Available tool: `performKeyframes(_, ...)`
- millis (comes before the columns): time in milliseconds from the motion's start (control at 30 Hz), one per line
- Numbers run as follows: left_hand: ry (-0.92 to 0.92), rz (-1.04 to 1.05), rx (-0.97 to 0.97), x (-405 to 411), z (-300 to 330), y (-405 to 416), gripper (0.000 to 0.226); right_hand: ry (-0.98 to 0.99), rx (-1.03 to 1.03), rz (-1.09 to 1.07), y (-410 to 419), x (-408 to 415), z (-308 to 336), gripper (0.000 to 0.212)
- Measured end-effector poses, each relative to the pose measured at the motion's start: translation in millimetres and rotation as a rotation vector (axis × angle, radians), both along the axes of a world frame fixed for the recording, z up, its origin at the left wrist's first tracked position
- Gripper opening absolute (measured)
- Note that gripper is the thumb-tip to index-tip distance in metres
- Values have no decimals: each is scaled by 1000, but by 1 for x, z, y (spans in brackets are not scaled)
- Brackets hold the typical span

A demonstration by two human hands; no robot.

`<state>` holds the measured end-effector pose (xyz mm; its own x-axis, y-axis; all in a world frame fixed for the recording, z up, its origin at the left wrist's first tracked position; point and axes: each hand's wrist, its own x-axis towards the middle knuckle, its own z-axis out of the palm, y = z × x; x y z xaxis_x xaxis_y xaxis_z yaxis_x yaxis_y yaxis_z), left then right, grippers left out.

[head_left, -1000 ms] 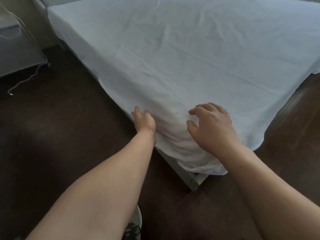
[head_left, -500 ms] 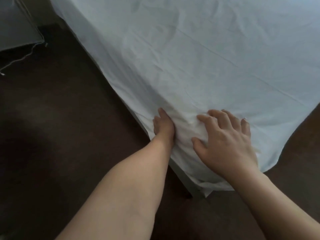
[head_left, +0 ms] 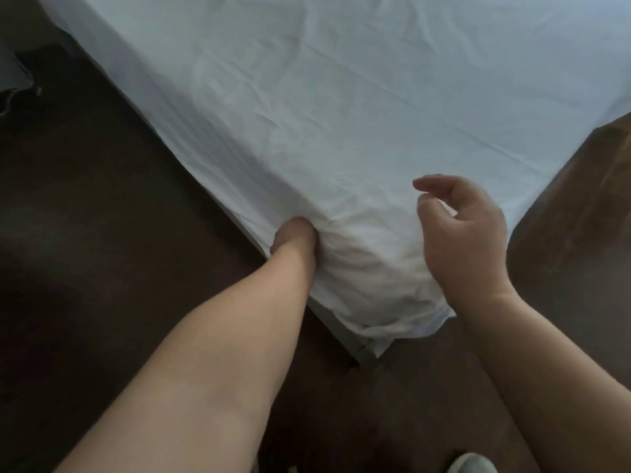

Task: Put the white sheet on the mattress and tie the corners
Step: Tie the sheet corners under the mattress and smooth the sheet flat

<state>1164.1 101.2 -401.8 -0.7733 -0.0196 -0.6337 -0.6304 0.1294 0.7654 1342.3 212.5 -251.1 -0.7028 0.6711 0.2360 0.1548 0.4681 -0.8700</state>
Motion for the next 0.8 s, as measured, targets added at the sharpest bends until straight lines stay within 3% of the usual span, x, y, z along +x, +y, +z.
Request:
performKeyframes(100, -30, 56, 84, -2, -19, 6, 58, 53, -34, -219, 15, 13, 7, 29)
performKeyframes(167, -52, 89, 54, -16, -51, 12, 78, 52, -124, -442, 34, 22, 3, 29)
performKeyframes(300, -130, 102, 3, -12, -51, 13, 88, -78, -584, -783, 84, 44, -42, 31)
performKeyframes(367, -147, 99, 17, -9, -51, 13, 89, -244, -940, -734, 77, 54, -69, 16)
performKeyframes(467, -109, 114, 42, -4, -36, 15, 78, -379, -1259, -601, 47, 48, -97, 21)
performKeyframes(567, -102, 90, 53, -2, -23, 14, 71, -226, -1398, -560, 36, 32, -111, 47)
performKeyframes(800, -238, 80, 191, -9, -39, 14, 77, -94, -1458, -366, 39, 23, -115, 59)
